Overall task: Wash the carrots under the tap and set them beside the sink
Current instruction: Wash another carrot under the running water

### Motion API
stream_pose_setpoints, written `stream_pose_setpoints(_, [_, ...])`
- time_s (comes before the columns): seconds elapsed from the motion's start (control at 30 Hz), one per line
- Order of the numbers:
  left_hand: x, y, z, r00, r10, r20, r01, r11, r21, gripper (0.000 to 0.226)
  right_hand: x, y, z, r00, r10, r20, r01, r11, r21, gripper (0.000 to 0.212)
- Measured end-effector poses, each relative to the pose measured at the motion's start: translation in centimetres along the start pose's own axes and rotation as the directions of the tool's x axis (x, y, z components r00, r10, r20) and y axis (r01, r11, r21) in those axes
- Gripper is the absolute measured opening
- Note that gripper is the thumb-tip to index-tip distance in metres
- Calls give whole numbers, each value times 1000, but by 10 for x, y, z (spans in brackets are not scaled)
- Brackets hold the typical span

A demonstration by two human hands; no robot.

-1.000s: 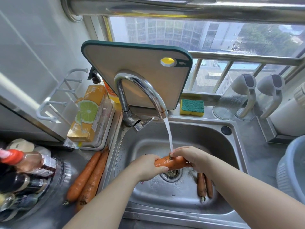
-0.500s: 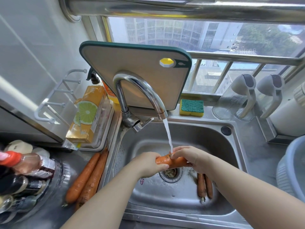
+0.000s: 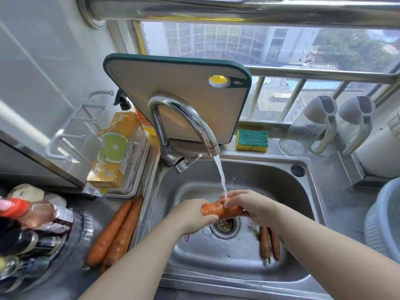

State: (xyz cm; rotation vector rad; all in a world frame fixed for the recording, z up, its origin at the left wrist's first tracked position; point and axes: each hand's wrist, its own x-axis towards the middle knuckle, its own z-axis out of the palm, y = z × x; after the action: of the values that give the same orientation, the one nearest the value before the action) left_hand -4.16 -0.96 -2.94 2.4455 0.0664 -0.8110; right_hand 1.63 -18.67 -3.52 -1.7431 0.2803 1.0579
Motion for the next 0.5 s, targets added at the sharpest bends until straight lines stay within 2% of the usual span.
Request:
stream_pose_setpoints(0.2, [-1, 7, 9, 996, 5, -87, 3, 995, 100, 32, 2, 2, 0, 993, -19, -115, 19, 1000, 4, 9])
stream_pose_setpoints(0.27, [-2, 8, 9, 997, 1, -75, 5, 997, 80, 32, -1, 2, -4, 997, -10, -76, 10, 1000, -6, 12])
stream_pose_setpoints(0.37, [-3, 3, 5, 998, 0, -67, 3, 999, 52, 31, -8, 0, -8, 999, 6, 39, -9, 997, 76, 24])
stream_pose_setpoints(0.5, [-6, 2, 4, 995, 8, -95, -2, 998, 58, 33, -10, -1, -4, 1000, 7, 12, -8, 997, 80, 31])
